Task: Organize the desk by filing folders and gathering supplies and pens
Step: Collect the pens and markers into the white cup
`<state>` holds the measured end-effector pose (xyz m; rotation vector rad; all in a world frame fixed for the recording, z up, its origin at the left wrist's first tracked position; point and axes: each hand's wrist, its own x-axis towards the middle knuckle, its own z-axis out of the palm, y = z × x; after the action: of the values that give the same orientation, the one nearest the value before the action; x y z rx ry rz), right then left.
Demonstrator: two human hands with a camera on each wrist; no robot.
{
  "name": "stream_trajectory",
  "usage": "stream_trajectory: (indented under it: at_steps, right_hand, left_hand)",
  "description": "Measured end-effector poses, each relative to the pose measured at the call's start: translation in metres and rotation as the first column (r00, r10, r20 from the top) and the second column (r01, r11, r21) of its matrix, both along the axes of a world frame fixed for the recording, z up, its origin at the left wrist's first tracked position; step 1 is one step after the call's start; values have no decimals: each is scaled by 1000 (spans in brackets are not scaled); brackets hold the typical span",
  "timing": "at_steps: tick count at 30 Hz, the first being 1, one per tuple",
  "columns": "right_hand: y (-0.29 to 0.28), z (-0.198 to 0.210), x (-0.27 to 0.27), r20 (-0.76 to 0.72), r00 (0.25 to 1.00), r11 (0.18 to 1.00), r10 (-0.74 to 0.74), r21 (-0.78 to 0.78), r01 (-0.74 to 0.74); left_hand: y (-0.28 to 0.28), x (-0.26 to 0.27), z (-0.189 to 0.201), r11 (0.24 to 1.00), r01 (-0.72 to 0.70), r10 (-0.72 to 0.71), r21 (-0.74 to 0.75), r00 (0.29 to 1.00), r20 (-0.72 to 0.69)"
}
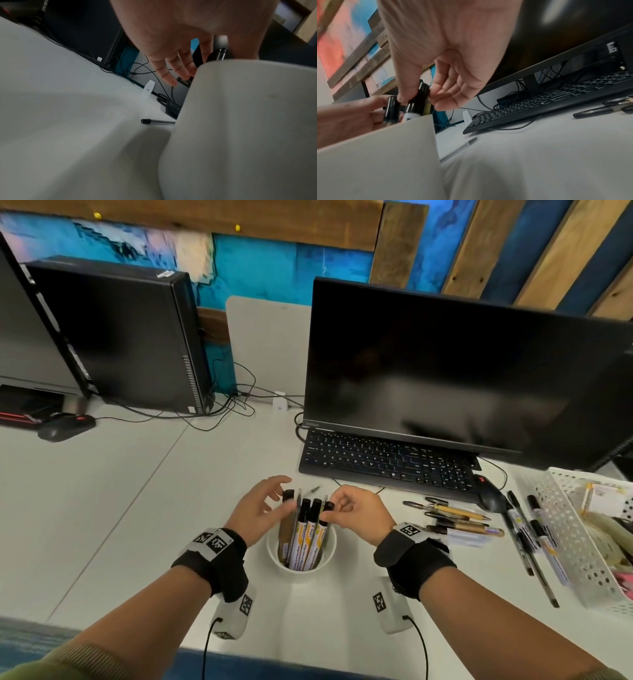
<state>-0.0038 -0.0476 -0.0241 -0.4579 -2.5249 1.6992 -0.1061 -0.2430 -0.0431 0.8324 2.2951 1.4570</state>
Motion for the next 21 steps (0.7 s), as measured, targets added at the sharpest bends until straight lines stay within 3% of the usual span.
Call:
stream_trajectory:
  at_steps: [4, 7, 10, 14, 21]
  right_hand:
    - [2, -3, 3, -3, 997, 993, -71, -98, 70]
    - [5, -5, 6, 19, 989, 973, -150, -177, 151]
    - [11, -13, 9, 64, 980, 967, -189, -160, 197]
    - [15, -29, 14, 176, 974, 981, -144, -105, 163]
    - [4, -29, 12, 266, 964, 908, -17, -399, 126]
  left_hand:
    - [3, -18, -2, 994, -106, 104, 35, 992, 70]
    - [8, -35, -13, 995, -71, 77, -64, 992, 97]
    - [13, -48, -24, 982, -6, 33, -188, 989, 142]
    - [25, -57, -31, 940, 43, -14, -339, 996, 87]
    - [37, -63, -43, 796, 65, -87, -602, 996, -7]
